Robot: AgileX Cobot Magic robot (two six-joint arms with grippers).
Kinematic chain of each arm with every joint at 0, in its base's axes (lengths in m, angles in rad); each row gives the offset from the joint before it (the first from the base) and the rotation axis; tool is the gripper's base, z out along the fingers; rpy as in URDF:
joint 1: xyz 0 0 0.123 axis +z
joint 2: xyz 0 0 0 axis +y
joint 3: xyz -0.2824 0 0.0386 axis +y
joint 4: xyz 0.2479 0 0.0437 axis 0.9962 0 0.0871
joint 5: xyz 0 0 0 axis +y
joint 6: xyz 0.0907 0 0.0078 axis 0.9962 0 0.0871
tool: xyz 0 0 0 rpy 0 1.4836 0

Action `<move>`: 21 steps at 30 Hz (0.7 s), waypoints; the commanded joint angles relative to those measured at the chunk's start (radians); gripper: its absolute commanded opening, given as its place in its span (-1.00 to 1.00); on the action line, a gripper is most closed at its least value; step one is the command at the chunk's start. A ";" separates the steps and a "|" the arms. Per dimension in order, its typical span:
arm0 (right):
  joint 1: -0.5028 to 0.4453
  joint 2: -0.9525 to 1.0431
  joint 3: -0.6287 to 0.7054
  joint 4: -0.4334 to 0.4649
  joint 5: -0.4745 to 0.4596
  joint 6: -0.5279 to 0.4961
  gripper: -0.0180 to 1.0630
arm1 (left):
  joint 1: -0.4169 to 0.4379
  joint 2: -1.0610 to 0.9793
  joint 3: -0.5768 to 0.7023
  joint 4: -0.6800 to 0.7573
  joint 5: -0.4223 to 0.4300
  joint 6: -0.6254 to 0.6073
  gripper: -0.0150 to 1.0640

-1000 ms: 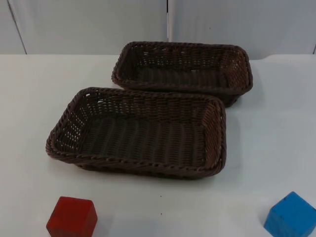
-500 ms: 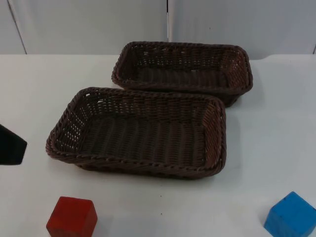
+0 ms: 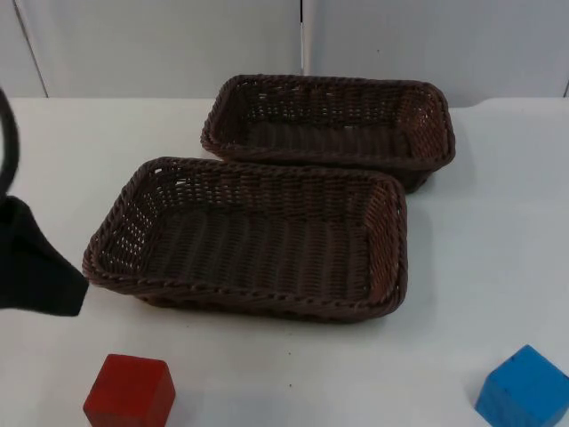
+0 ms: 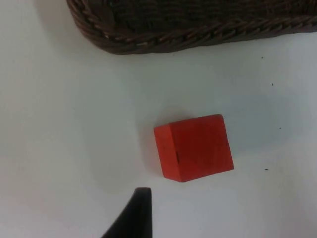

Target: Pick up one cube with the left hand and place it into the upper basket. Pick up one cube with the right hand and place it into the lower basket.

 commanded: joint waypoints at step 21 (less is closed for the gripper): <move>0.001 -0.004 -0.001 0.002 0.000 -0.009 0.47 | -0.278 0.406 -0.005 0.155 -0.363 -0.287 0.97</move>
